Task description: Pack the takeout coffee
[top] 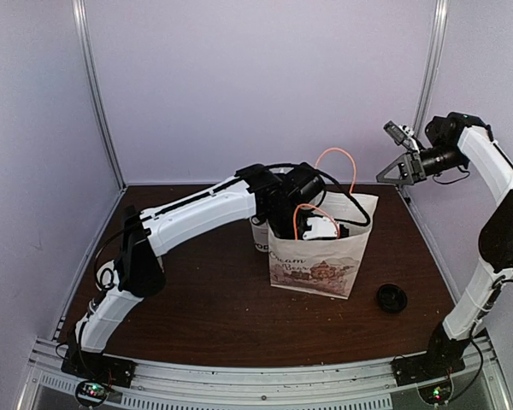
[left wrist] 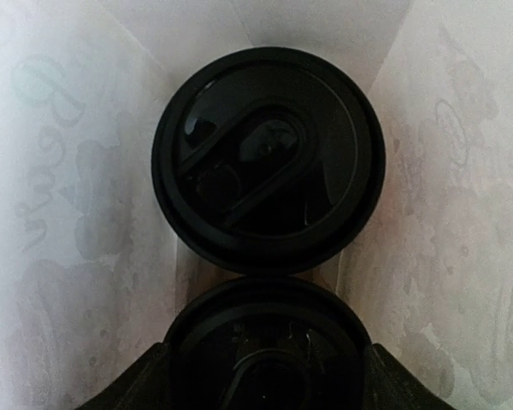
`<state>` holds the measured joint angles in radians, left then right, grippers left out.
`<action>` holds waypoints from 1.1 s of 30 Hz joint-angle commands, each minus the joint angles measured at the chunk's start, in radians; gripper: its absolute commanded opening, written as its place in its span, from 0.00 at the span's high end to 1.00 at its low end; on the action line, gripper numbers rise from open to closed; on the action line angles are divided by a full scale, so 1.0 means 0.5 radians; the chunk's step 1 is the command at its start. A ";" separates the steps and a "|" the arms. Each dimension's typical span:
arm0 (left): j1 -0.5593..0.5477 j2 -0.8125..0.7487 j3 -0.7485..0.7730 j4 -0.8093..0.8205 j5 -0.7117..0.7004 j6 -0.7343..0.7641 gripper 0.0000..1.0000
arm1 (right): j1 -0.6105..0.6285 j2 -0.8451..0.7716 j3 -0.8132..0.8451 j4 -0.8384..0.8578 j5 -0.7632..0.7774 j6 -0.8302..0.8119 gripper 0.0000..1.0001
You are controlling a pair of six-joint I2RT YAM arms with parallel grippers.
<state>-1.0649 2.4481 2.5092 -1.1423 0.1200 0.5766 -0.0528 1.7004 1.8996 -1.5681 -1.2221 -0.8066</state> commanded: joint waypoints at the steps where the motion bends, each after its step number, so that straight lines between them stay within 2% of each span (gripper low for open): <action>1: -0.021 0.095 -0.086 -0.474 0.213 -0.271 0.49 | -0.001 0.130 -0.167 0.456 0.379 0.567 0.39; 5: -0.040 0.057 -0.100 -0.550 0.209 -0.328 0.49 | 0.004 0.241 -0.319 0.750 0.688 0.804 0.39; 8: -0.046 0.010 -0.124 -0.583 0.199 -0.366 0.49 | 0.015 0.367 -0.361 0.753 0.709 0.825 0.40; 12: -0.048 -0.015 -0.167 -0.619 0.210 -0.396 0.48 | 0.104 0.502 -0.385 0.602 0.803 0.695 0.40; 18: -0.060 -0.021 -0.168 -0.647 0.257 -0.430 0.48 | 0.305 0.527 -0.540 0.748 1.052 0.750 0.41; 23: -0.076 -0.096 -0.231 -0.681 0.340 -0.467 0.48 | 0.428 0.550 -0.660 0.766 1.054 0.734 0.42; 29: -0.100 -0.222 -0.444 -0.708 0.422 -0.546 0.48 | 0.507 0.519 -0.716 0.752 1.039 0.715 0.42; 33: -0.162 -0.265 -0.535 -0.707 0.351 -0.588 0.49 | 0.533 0.487 -0.753 0.760 1.042 0.714 0.42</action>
<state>-1.0950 2.3062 2.3123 -1.3167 0.2333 0.3511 0.2028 1.9694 1.5448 -1.1950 -0.7177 -0.4419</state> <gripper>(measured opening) 0.720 0.578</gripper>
